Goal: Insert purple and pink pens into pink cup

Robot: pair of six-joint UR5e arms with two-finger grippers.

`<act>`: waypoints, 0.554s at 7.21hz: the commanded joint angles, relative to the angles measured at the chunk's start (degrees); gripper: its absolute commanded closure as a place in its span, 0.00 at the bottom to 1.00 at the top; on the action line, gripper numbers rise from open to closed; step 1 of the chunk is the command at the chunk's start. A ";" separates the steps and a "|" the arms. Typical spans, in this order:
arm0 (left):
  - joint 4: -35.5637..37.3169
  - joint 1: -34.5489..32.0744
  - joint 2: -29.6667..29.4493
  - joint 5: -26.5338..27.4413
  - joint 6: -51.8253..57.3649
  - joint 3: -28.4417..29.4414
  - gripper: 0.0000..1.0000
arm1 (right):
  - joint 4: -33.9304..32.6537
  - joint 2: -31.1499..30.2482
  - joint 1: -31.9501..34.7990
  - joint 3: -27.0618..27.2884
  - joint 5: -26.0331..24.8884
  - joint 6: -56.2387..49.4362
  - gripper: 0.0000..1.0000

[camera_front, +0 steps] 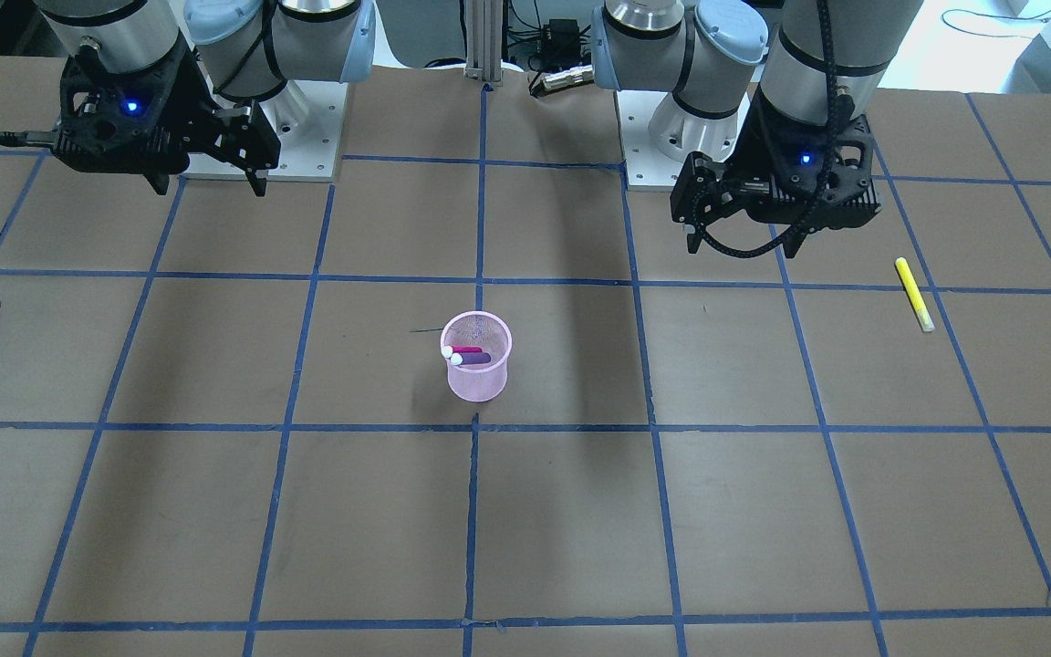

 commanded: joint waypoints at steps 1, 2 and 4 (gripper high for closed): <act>-3.24 0.01 2.17 -0.57 -0.40 0.06 0.04 | -0.06 0.01 0.07 -0.08 0.44 2.36 0.00; -3.08 0.18 1.23 -0.66 -1.18 0.14 0.04 | -0.06 0.10 -0.02 -0.08 4.71 3.50 0.00; -3.08 0.27 1.56 -1.11 -1.37 0.32 0.04 | -0.23 0.19 -0.02 0.10 4.32 3.95 0.00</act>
